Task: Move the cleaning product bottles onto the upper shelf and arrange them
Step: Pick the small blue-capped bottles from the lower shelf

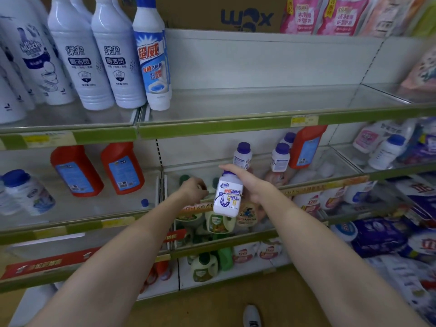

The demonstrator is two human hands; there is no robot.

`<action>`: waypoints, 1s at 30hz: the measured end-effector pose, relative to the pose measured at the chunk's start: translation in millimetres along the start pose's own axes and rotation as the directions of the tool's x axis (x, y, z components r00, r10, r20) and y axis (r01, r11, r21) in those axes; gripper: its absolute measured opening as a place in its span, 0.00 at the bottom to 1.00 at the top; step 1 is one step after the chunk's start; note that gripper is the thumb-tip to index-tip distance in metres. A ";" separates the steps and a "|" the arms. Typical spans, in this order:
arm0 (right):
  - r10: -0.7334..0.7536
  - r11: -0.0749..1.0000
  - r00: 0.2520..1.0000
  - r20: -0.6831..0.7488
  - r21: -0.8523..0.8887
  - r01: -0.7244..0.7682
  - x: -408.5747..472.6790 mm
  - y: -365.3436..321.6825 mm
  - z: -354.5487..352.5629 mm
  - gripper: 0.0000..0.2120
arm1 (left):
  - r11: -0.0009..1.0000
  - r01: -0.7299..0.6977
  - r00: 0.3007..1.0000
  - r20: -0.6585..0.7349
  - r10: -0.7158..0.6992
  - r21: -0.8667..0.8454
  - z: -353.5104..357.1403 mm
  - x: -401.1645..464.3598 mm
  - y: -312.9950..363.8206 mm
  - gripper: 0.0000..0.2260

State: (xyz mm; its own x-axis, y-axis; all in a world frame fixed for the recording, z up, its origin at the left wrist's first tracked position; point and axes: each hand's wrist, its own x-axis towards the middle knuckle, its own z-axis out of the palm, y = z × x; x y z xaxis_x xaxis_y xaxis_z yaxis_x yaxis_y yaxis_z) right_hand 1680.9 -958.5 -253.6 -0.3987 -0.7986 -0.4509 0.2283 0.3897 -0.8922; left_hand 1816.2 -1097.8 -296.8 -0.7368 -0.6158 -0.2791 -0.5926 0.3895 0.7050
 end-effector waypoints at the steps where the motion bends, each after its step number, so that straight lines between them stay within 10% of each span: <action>1: 0.009 1.000 1.000 0.010 0.028 -0.009 -2.2 1.6 2.3 0.31 | 1.000 -0.001 1.000 0.007 0.001 0.000 -0.7 -2.0 -1.7 0.03; 12: 0.053 0.917 0.999 0.007 0.397 -0.051 -17.7 6.6 35.4 0.16 | 0.999 0.012 1.000 0.011 -0.012 0.044 -17.5 -21.2 -22.5 0.10; 19: 0.043 0.983 0.998 -0.055 0.180 -0.032 -13.6 -1.5 58.6 0.33 | 0.998 0.035 0.999 -0.001 -0.035 0.046 -27.0 -24.2 -17.8 0.09; 30: 0.043 0.998 0.992 -0.120 0.047 -0.037 -10.9 -22.6 59.2 0.12 | 0.999 0.002 1.000 0.011 -0.002 0.035 -40.1 -27.7 -6.0 0.08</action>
State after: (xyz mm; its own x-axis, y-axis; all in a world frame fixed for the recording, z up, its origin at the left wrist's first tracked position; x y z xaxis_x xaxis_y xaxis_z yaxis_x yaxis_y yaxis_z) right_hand 1732.7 -985.8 -226.9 -0.4926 -0.7201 -0.4886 0.2842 0.3975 -0.8725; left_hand 1853.2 -1110.6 -267.1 -0.7392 -0.6089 -0.2878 -0.6048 0.4122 0.6814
